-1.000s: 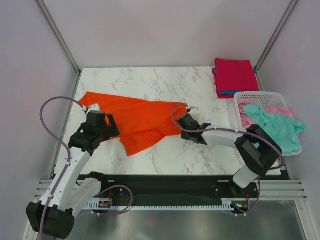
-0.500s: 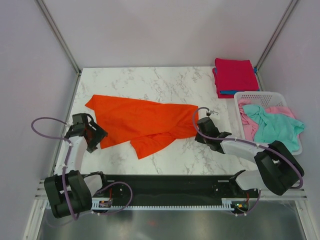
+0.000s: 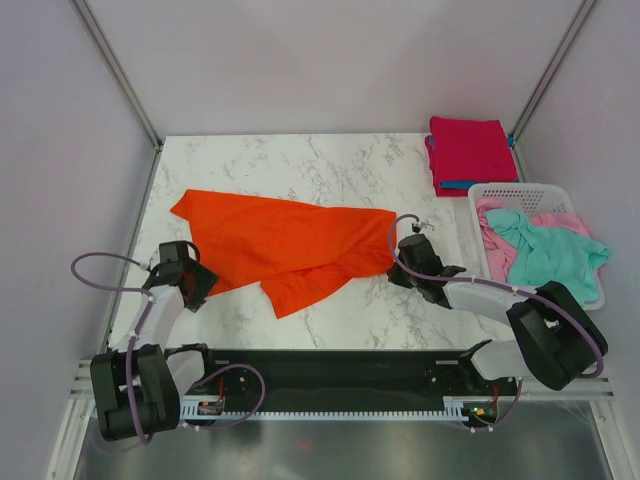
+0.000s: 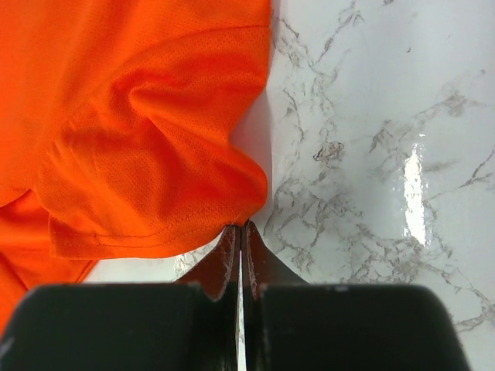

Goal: Fold and stack the t-shirts
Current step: Flatten the tshirt out

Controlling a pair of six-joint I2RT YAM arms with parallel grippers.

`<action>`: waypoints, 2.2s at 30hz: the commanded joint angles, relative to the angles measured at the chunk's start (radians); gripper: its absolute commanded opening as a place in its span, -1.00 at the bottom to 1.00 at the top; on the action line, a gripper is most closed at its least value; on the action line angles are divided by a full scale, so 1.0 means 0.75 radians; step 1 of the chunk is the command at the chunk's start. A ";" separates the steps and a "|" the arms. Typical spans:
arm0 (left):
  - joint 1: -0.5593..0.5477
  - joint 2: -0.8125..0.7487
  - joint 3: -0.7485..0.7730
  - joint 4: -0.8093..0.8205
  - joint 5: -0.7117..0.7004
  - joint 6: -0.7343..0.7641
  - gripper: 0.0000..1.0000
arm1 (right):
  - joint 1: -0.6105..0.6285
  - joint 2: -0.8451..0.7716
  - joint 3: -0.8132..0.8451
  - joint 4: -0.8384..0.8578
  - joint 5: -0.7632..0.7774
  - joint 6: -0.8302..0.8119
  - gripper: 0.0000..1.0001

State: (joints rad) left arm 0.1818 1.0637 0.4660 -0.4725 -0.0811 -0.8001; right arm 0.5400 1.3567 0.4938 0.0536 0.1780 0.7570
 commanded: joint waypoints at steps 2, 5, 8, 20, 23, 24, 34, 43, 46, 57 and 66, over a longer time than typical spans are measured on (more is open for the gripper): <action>0.001 -0.038 -0.059 0.072 -0.170 -0.078 0.27 | -0.012 -0.005 -0.010 0.070 -0.039 -0.017 -1.00; 0.003 -0.019 -0.077 0.088 -0.191 -0.097 0.23 | -0.014 -0.011 -0.020 0.076 -0.051 -0.017 -1.00; 0.001 -0.009 -0.089 0.131 -0.166 -0.097 0.07 | -0.020 -0.005 -0.018 0.078 -0.067 -0.021 -1.00; 0.001 -0.142 -0.028 0.129 0.040 -0.019 -0.96 | -0.029 -0.032 -0.031 0.092 -0.067 -0.026 -1.00; 0.001 -0.318 0.108 -0.005 0.088 0.056 -0.96 | -0.025 -0.101 -0.002 0.021 -0.074 -0.068 -1.00; 0.001 -0.356 0.151 -0.034 0.096 0.083 -0.96 | -0.021 -0.176 0.010 -0.069 -0.062 -0.075 -1.00; -0.001 -0.633 0.689 -0.309 0.231 0.351 -0.96 | -0.002 -0.768 0.503 -0.707 0.018 -0.165 -1.00; -0.001 -0.615 1.168 -0.350 0.176 0.388 -0.96 | -0.002 -0.925 1.118 -0.941 -0.004 -0.283 -1.00; -0.019 -0.549 1.383 -0.378 0.149 0.431 -0.96 | -0.004 -0.923 1.311 -0.977 -0.012 -0.363 -1.00; -0.179 -0.308 1.909 -0.374 0.112 0.594 -0.96 | -0.149 -0.717 1.880 -1.031 -0.235 -0.543 -1.00; -0.201 -0.045 1.698 -0.366 0.006 0.570 -0.96 | -0.178 -0.245 1.865 -0.992 0.008 -0.545 -1.00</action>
State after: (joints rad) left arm 0.0303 0.8936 1.8008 -0.7464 -0.0216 -0.4129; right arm 0.4107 0.9993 1.9194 -0.6777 0.0742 0.3851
